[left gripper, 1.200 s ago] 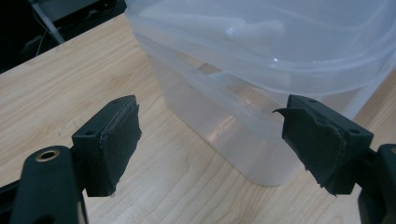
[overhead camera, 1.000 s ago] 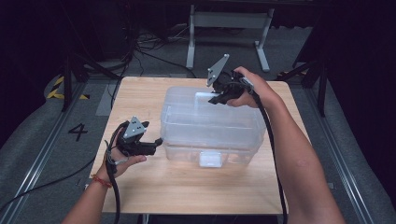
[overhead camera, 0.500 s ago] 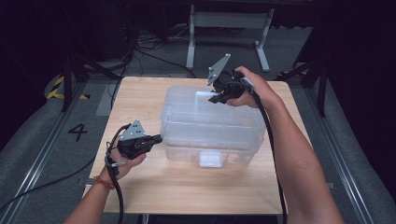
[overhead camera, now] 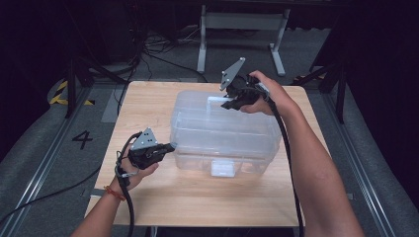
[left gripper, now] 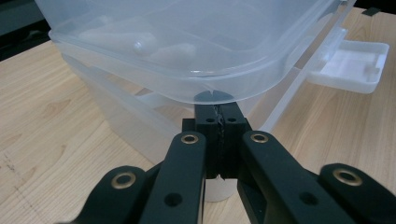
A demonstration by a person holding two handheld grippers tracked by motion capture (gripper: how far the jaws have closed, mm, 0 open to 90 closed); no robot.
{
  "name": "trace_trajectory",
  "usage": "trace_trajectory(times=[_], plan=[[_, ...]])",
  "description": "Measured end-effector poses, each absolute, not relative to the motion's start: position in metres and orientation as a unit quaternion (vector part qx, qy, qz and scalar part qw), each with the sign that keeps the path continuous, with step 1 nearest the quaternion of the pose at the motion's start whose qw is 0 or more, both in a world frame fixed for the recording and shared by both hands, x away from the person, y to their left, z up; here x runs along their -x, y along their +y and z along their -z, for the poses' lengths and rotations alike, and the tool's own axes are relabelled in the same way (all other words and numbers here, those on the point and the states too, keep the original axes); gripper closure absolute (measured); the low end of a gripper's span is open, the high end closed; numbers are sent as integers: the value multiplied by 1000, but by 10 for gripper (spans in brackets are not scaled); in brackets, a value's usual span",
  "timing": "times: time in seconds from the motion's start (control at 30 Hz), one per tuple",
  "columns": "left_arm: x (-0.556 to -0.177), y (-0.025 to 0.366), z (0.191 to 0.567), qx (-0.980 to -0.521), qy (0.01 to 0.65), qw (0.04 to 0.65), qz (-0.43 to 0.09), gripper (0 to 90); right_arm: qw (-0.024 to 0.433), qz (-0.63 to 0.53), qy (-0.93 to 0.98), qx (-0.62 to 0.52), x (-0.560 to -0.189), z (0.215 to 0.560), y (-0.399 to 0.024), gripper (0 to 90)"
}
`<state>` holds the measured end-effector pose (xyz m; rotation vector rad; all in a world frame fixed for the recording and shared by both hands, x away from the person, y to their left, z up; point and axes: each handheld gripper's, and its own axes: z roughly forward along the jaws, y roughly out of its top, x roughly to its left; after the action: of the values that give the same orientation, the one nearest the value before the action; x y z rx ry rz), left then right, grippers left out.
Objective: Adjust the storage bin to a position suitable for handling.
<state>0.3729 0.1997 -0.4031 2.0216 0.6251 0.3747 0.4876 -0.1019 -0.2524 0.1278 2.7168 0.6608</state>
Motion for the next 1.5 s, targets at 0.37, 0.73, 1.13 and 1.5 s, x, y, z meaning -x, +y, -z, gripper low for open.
trace_trajectory(times=[0.37, 0.73, 1.13, 1.5], plan=[[-374, 201, 400, -827, 254, 475, -160, 900, 181, -244, 951, -57, -484, 242, -107, 724], [-376, 201, 400, -828, 253, 475, -159, 900, 215, -294, 927, -91, -472, 239, -134, 617], [-381, 203, 402, -828, 256, 475, -151, 900, 265, -393, 864, -169, -436, 238, -224, 490], [-383, 202, 399, -833, 254, 467, -154, 900, 270, -418, 827, -261, -390, 304, -313, 381]])
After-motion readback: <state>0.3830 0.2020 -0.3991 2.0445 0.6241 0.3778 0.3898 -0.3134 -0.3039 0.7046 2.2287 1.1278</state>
